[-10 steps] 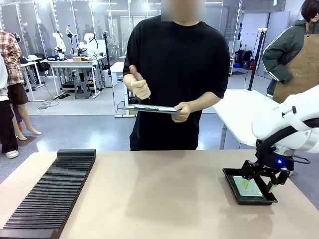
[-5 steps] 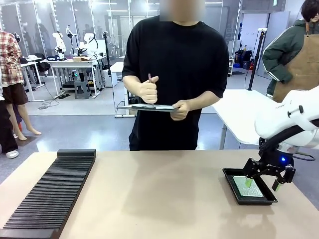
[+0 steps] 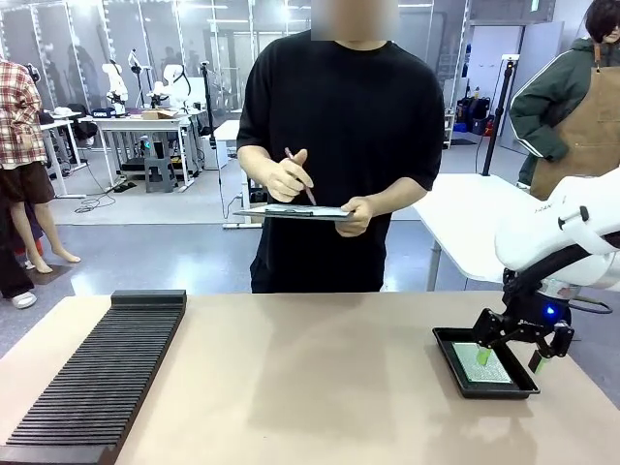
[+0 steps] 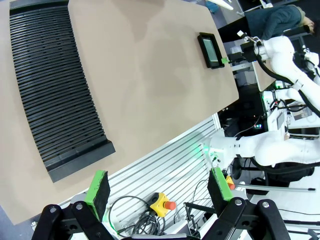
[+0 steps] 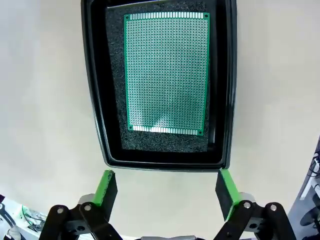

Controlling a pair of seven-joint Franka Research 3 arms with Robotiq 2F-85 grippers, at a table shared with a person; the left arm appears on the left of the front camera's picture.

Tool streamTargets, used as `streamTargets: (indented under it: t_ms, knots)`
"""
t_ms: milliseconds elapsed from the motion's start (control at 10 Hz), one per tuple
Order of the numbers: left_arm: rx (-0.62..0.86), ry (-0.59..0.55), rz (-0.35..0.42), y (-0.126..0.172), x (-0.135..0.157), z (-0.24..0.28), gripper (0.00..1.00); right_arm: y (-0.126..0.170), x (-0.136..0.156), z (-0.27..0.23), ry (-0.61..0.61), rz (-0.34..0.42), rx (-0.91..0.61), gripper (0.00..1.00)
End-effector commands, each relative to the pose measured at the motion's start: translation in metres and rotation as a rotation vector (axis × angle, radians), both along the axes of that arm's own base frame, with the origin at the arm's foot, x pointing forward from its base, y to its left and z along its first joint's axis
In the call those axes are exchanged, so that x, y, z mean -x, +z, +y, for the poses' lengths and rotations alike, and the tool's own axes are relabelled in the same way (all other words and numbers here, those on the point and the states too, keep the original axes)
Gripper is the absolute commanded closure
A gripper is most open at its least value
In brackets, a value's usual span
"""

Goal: Inspect the PCB.
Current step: Place the Blank PCB in the ESD tray.

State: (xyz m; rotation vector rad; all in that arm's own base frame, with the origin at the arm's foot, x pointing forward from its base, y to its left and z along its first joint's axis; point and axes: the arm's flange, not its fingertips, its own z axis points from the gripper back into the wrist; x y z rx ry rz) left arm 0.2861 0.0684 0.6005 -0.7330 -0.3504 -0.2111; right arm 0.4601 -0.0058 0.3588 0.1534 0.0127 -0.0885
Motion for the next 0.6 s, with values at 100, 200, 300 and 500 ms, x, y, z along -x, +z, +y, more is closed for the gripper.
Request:
streamTargets:
  t_ms: [100, 200, 300, 500]
  knots:
    - [-0.007, -0.001, 0.007, 0.0040, -0.0013, 0.0001, 0.00, -0.0021, -0.0031, -0.0001, -0.004, -0.013, -0.003, 0.00]
    - [-0.007, -0.001, 0.007, 0.0040, -0.0013, 0.0001, 0.00, -0.0021, -0.0031, -0.0001, -0.004, -0.013, -0.003, 0.00]
    - [-0.007, -0.001, 0.007, 0.0040, -0.0013, 0.0001, 0.00, -0.0021, -0.0031, -0.0001, -0.004, -0.013, -0.003, 0.00]
    - [-0.007, -0.001, 0.007, 0.0040, -0.0013, 0.0001, 0.00, -0.0021, -0.0031, -0.0001, -0.004, -0.013, -0.003, 0.00]
